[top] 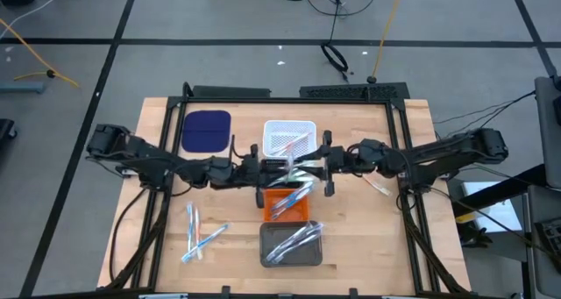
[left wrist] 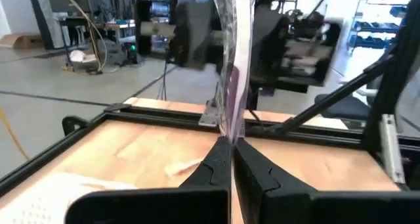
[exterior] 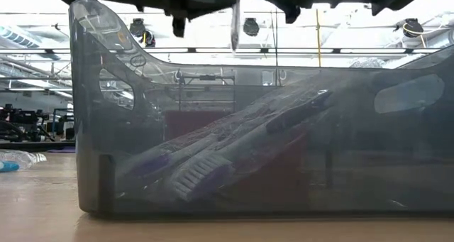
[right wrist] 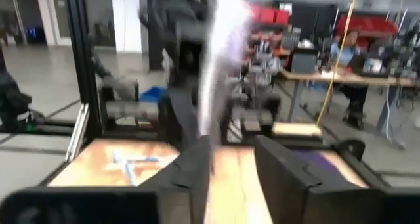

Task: Pick & Place Toothbrushes
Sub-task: Put the purple toothbrush into the black bin

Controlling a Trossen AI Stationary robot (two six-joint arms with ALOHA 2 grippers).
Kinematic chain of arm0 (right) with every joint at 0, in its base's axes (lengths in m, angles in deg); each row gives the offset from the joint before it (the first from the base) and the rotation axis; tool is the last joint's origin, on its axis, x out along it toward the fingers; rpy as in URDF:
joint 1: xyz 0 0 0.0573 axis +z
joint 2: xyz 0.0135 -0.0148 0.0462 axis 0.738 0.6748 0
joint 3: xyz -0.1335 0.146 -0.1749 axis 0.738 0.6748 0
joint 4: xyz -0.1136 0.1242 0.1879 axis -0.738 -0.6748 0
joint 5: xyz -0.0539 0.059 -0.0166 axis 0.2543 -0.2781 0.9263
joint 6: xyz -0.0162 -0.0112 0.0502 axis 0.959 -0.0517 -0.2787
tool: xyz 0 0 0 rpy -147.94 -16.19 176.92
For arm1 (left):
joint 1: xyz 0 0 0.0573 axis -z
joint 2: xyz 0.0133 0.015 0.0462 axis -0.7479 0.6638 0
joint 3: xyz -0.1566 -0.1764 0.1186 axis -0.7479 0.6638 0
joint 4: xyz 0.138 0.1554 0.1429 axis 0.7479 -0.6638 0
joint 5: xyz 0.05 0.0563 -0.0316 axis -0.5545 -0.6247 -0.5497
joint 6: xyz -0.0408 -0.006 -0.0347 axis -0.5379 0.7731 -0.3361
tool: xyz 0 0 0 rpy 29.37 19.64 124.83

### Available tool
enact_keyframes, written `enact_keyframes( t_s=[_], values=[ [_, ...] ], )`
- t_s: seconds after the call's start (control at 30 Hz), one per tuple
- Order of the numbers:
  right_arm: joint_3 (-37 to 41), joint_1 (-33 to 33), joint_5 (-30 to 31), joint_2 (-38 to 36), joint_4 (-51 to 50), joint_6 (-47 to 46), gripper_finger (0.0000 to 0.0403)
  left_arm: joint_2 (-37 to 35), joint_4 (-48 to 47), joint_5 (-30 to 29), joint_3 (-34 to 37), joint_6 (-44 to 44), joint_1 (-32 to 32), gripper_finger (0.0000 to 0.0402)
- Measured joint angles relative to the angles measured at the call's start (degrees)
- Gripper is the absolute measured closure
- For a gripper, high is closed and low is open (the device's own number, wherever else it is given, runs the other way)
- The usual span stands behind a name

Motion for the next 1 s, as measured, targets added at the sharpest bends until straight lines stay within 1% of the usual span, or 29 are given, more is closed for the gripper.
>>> enact_keyframes(
  t_s=[0.13,0.23,0.3,0.37,0.5,0.63,0.73,0.87,1.0],
  values=[
    [0.0,0.4,0.1,-2.2,-6.0,-0.6,0.0261,-4.1,-6.7,-1.9,0.0,-2.3,2.4,0.0401],
    [0.0,0.4,0.1,-3.2,-10.6,-2.2,0.0249,-5.0,-8.4,-1.4,0.0,-5.6,4.2,0.0401],
    [0.0,0.4,0.3,-3.6,-12.8,-3.7,0.0246,-5.4,-11.1,1.7,0.1,-9.1,5.6,0.0401],
    [0.0,0.4,0.4,-3.6,-14.2,-4.7,0.0247,-5.2,-11.4,4.1,0.0,-13.3,7.2,0.0401],
    [0.0,0.4,0.4,-3.6,-16.2,-5.6,0.0253,-4.5,-14.7,3.6,0.1,-17.5,10.8,0.0401],
    [0.0,0.4,0.5,-3.8,-18.1,-5.6,0.0260,-4.8,-14.6,3.5,0.0,-20.8,13.9,0.0401],
    [0.0,0.4,0.5,-4.0,-18.2,-5.6,0.0263,-4.5,-15.0,1.9,0.0,-22.6,16.1,0.0401],
    [0.0,0.2,0.6,-4.0,-18.5,-5.6,0.0263,-1.9,-14.4,-1.0,0.0,-26.4,18.3,0.0401],
    [0.0,-1.3,0.6,-4.5,-20.1,-5.6,0.0264,2.9,-8.9,-1.3,0.0,-31.2,19.3,0.0401]
  ],
)
